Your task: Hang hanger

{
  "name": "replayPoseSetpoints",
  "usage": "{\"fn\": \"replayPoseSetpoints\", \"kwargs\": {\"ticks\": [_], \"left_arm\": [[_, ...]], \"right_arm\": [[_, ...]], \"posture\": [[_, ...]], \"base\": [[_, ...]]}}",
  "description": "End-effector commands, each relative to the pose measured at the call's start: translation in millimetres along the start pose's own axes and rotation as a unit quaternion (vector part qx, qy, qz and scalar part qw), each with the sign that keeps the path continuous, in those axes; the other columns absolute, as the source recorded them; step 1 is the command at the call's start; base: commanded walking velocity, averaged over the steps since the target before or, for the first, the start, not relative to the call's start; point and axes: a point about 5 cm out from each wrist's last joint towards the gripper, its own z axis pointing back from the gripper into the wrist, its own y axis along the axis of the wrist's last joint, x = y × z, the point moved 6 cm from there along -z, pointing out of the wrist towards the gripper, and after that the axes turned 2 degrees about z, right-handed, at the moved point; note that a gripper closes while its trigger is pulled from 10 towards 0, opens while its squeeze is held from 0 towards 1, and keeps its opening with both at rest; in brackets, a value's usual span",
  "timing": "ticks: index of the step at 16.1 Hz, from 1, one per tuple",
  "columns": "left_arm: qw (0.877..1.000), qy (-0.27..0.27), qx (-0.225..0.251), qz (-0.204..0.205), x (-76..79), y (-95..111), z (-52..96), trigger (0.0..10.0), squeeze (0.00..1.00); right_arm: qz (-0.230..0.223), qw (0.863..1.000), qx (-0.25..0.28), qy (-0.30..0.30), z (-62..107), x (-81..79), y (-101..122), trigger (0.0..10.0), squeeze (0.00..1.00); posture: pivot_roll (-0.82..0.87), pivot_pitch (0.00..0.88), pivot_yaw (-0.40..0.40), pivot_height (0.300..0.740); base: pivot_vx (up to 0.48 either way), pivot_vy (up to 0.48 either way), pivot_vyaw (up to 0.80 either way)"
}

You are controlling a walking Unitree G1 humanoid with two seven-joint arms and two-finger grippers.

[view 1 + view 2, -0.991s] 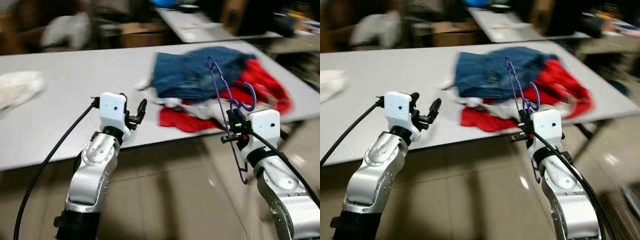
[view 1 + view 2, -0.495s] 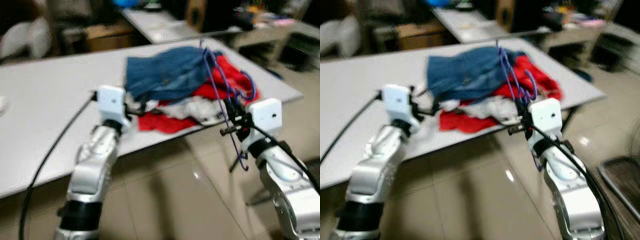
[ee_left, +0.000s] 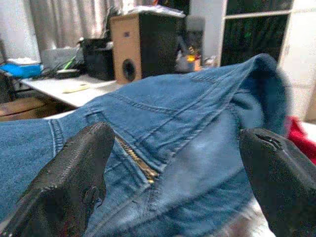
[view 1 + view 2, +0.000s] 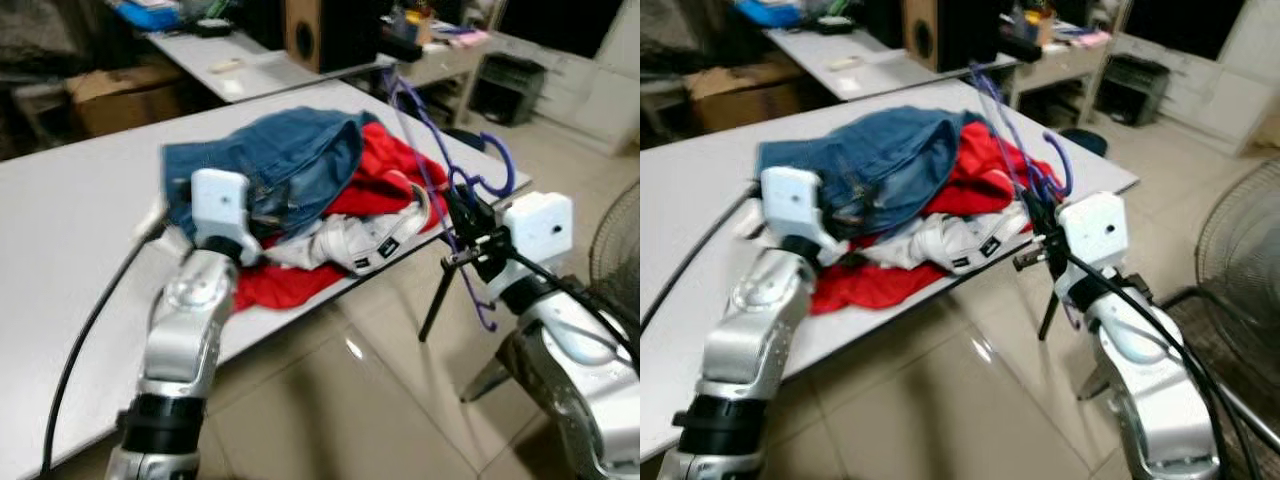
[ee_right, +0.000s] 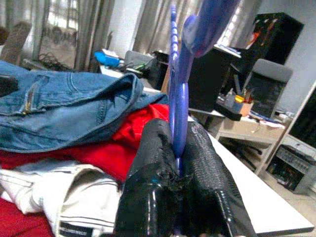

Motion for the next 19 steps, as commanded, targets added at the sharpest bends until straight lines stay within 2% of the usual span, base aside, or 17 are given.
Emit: {"fn": "replayPoseSetpoints", "kwargs": {"ticks": [1, 3, 5, 6, 9, 10, 12, 14, 15, 16, 17, 18, 19], "left_arm": [[1.000, 0.001, 0.012, -0.019, 4.4, 6.3, -3.9, 10.0, 1.00], [0.997, -0.011, -0.002, -0.073, 0.9, -1.0, -5.7, 10.0, 1.00], [0.993, -0.032, -0.028, -0.106, -3.5, -13.8, -8.9, 10.0, 0.58], [0.988, -0.054, -0.052, -0.139, -7.0, -26.2, -14.6, 10.0, 0.00], [0.979, -0.064, -0.074, -0.178, -13.0, -36.7, -29.9, 10.0, 0.00], [0.978, -0.064, -0.071, -0.186, -15.3, -33.9, -43.8, 10.0, 0.00], [0.979, -0.069, -0.071, -0.179, -14.3, -32.7, -50.6, 10.0, 0.00], [0.975, -0.073, -0.071, -0.199, -13.0, -31.5, -61.0, 10.0, 0.00], [0.973, -0.072, -0.070, -0.206, -13.2, -31.1, -62.9, 10.0, 0.00], [0.972, -0.059, -0.074, -0.216, -16.9, -30.7, -68.4, 8.6, 0.00], [0.969, -0.046, -0.082, -0.230, -23.3, -31.8, -71.2, 5.1, 0.00], [0.967, -0.043, -0.085, -0.238, -25.8, -32.9, -71.6, 5.1, 0.00], [0.965, -0.038, -0.086, -0.246, -29.5, -33.8, -71.8, 4.6, 0.00]], "right_arm": [[-0.002, 1.000, 0.002, 0.017, 2.6, 0.7, 2.0, 10.0, 0.00], [-0.010, 0.996, -0.005, 0.088, 10.9, -15.8, -1.1, 10.0, 0.00], [-0.004, 0.990, -0.015, 0.139, 20.6, -26.3, -5.7, 10.0, 0.00], [-0.005, 0.985, -0.031, 0.169, 27.3, -30.8, -11.9, 10.0, 0.00], [-0.003, 0.979, -0.049, 0.198, 34.2, -33.5, -18.5, 10.0, 0.00], [0.004, 0.978, -0.066, 0.196, 38.2, -31.6, -27.1, 10.0, 0.00], [0.019, 0.982, -0.078, 0.170, 37.6, -23.1, -34.0, 10.0, 0.00], [0.016, 0.986, -0.089, 0.142, 39.5, -11.4, -40.3, 10.0, 0.00], [0.015, 0.985, -0.091, 0.144, 41.1, -11.4, -41.4, 10.0, 0.00], [0.023, 0.983, -0.105, 0.146, 48.2, -10.1, -47.1, 10.0, 0.00], [0.024, 0.982, -0.116, 0.146, 54.8, -7.3, -50.8, 10.0, 0.00], [0.024, 0.982, -0.118, 0.146, 56.5, -6.3, -51.3, 10.0, 0.00], [0.025, 0.982, -0.119, 0.145, 58.1, -6.5, -51.5, 10.0, 0.00]], "posture": [[-0.10, 0.019, 0.006, 0.740], [-0.09, 0.022, 0.002, 0.740], [-0.09, 0.025, -0.001, 0.740], [-0.09, 0.026, -0.002, 0.740], [-0.10, 0.028, 0.004, 0.740], [-0.10, 0.030, 0.013, 0.740], [-0.11, 0.030, 0.017, 0.740], [-0.12, 0.034, 0.028, 0.740], [-0.12, 0.034, 0.028, 0.740], [-0.12, 0.037, 0.033, 0.740], [-0.12, 0.040, 0.037, 0.740], [-0.12, 0.040, 0.037, 0.740], [-0.13, 0.043, 0.044, 0.740]], "base": [[0.000, 0.000, 0.00], [0.000, 0.000, 0.00], [0.000, 0.000, 0.00], [0.000, 0.000, 0.00], [0.000, 0.000, 0.00], [0.000, 0.000, 0.00], [0.000, 0.000, 0.00], [0.000, 0.000, 0.00], [0.000, 0.000, 0.00], [0.000, 0.000, 0.00], [0.000, 0.000, 0.00], [0.000, 0.000, 0.00], [0.000, 0.000, 0.00]]}}
